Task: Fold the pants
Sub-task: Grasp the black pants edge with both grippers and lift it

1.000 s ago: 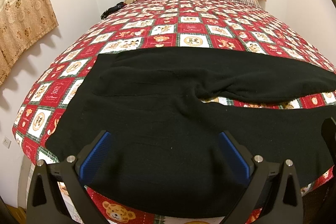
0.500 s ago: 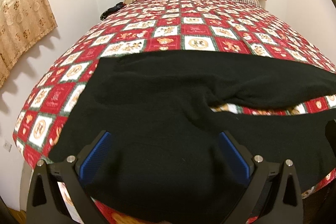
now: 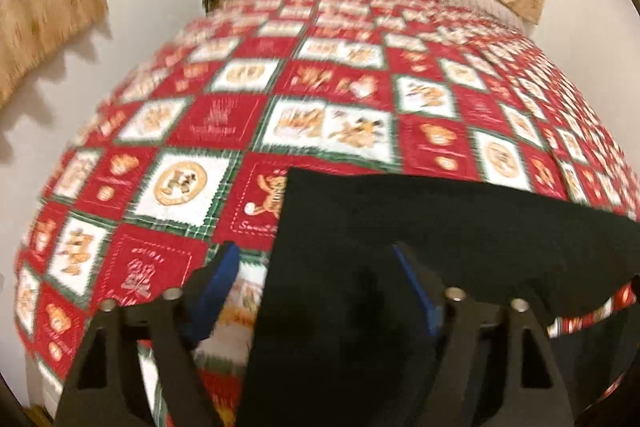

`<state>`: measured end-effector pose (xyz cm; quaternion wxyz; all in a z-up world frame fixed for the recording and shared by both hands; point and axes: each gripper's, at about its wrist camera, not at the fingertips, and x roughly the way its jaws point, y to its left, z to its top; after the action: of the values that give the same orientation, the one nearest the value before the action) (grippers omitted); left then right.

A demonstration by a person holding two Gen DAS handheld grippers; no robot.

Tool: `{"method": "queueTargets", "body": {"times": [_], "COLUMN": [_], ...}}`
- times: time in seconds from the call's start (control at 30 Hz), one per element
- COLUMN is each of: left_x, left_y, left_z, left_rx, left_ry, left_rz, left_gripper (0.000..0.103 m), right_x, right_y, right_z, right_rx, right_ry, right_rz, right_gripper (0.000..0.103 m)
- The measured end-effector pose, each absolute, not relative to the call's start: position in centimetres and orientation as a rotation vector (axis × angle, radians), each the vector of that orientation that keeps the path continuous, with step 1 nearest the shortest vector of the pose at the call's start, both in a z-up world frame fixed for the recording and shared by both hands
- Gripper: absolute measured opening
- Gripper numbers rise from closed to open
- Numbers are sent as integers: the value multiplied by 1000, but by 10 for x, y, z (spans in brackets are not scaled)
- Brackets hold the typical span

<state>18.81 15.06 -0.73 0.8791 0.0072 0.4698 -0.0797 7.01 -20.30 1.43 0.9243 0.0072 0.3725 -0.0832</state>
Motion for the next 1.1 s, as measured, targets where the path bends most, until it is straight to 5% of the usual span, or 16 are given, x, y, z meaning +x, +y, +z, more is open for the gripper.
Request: {"method": "queueTargets", "body": {"times": [0.1, 0.67, 0.7, 0.77, 0.8, 0.83, 0.93, 1.1], "left_x": [210, 248, 248, 248, 248, 247, 246, 238], "left_y": [158, 143, 142, 137, 135, 133, 130, 133], "left_z": [-21, -43, -44, -45, -45, -45, -42, -19], "left_rx": [-39, -36, -26, 11, 26, 34, 16, -28], "left_ry": [1037, 1088, 1085, 1066, 1057, 1058, 1049, 974], "left_rz": [-182, -268, -270, -269, -270, -256, -280, -291], "left_gripper": [59, 62, 63, 63, 60, 52, 30, 21], "right_x": [99, 197, 195, 191, 190, 189, 185, 162], "right_y": [-215, -238, -233, -226, -222, -219, -214, -221], "right_z": [7, -50, -51, -48, -46, -43, -39, 1], "right_rx": [-30, -143, -181, -200, -189, -203, -268, -166], "right_ry": [810, 1099, 1086, 1064, 1073, 1071, 1067, 935], "right_rz": [-149, 104, 115, 181, 228, 225, 178, 164], "right_gripper": [92, 92, 89, 63, 37, 30, 12, 6]}}
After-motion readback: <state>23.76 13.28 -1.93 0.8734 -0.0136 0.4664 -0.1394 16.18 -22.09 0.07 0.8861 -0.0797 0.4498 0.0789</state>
